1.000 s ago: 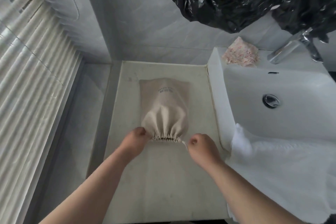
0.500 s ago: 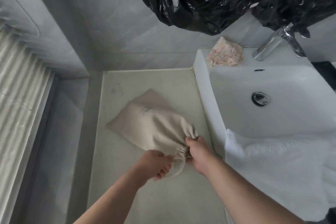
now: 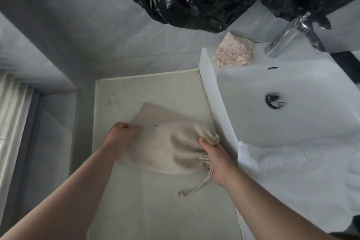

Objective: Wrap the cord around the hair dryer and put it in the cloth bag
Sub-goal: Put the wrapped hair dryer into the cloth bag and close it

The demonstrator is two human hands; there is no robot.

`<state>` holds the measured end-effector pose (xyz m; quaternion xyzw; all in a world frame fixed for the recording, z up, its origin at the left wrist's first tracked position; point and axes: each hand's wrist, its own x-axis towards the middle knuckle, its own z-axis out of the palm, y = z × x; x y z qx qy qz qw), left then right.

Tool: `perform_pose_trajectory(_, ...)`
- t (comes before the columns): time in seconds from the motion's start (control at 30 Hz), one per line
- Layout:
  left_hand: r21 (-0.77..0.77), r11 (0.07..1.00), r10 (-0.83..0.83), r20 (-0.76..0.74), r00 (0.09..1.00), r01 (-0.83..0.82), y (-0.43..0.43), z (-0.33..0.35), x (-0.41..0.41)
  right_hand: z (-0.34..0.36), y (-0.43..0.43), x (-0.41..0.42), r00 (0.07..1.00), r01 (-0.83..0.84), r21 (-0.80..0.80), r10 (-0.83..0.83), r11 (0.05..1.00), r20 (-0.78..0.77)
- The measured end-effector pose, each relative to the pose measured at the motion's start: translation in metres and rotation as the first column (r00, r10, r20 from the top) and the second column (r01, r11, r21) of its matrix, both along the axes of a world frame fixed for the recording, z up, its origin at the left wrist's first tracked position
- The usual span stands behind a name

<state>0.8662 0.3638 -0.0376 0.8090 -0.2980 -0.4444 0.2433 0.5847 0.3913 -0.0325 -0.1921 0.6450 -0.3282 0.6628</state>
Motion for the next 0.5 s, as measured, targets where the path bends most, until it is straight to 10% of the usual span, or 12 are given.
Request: perform_pose_trajectory(0.5, -0.075, 0.957, 0.234, -0.377, 0.896, -0.282, 0.007, 0.021, -0.019, 0.018, -0.003, 0.007, 0.991, -0.055, -0.037, 0.059, 0.998, 0.122)
